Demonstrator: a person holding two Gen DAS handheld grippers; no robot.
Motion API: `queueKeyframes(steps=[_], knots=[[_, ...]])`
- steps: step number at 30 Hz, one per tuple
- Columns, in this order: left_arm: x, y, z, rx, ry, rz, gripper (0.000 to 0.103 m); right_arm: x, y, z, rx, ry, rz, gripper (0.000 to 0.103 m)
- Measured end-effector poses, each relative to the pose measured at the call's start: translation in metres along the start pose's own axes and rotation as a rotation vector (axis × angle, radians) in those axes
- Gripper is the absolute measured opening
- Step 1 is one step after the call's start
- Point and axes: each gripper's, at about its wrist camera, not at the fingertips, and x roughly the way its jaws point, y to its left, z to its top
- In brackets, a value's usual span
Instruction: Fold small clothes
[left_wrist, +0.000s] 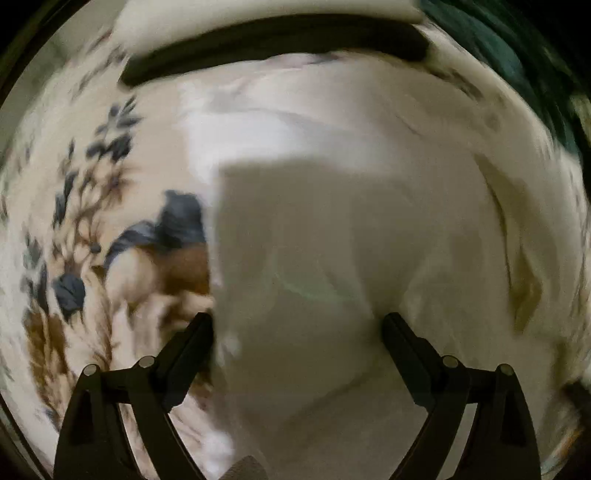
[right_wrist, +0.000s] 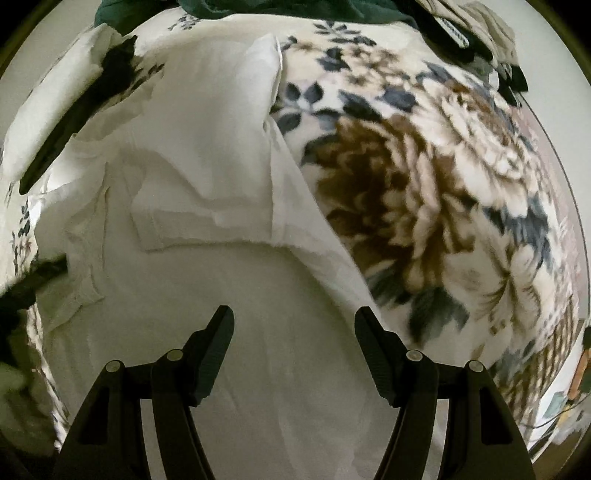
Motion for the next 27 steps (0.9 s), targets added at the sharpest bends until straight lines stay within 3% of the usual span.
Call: queueKeyframes(steps=[5, 9, 11, 15, 20, 23, 27], knots=[[-0.05, -0.007, -0.032, -0.096, -0.056, 0.007, 0.093, -0.036, -0.019, 0.026, -0.072, 0.021, 0.06, 0.07], [-0.102, -0.02, -0.074, -0.162, -0.079, 0.015, 0.093, -0.048, -0.043, 0.049, -0.135, 0.109, 0.161, 0.07], [-0.121, -0.038, -0.095, -0.192, -0.053, 0.008, 0.093, -0.052, -0.067, 0.057, -0.163, 0.169, 0.216, 0.07], [-0.137, -0.103, -0.137, -0.258, 0.045, -0.045, 0.093, -0.052, -0.114, 0.078, -0.225, 0.267, 0.256, 0.07], [-0.128, -0.2, -0.189, -0.27, 0.195, -0.135, 0.093, -0.058, -0.169, 0.119, -0.349, 0.295, 0.236, 0.069], [-0.113, -0.255, -0.212, -0.251, 0.256, -0.189, 0.093, -0.036, -0.168, 0.149, -0.411, 0.315, 0.274, 0.048], [-0.084, -0.314, -0.232, -0.189, 0.295, -0.209, 0.093, 0.009, -0.132, 0.19, -0.442, 0.345, 0.369, 0.051]])
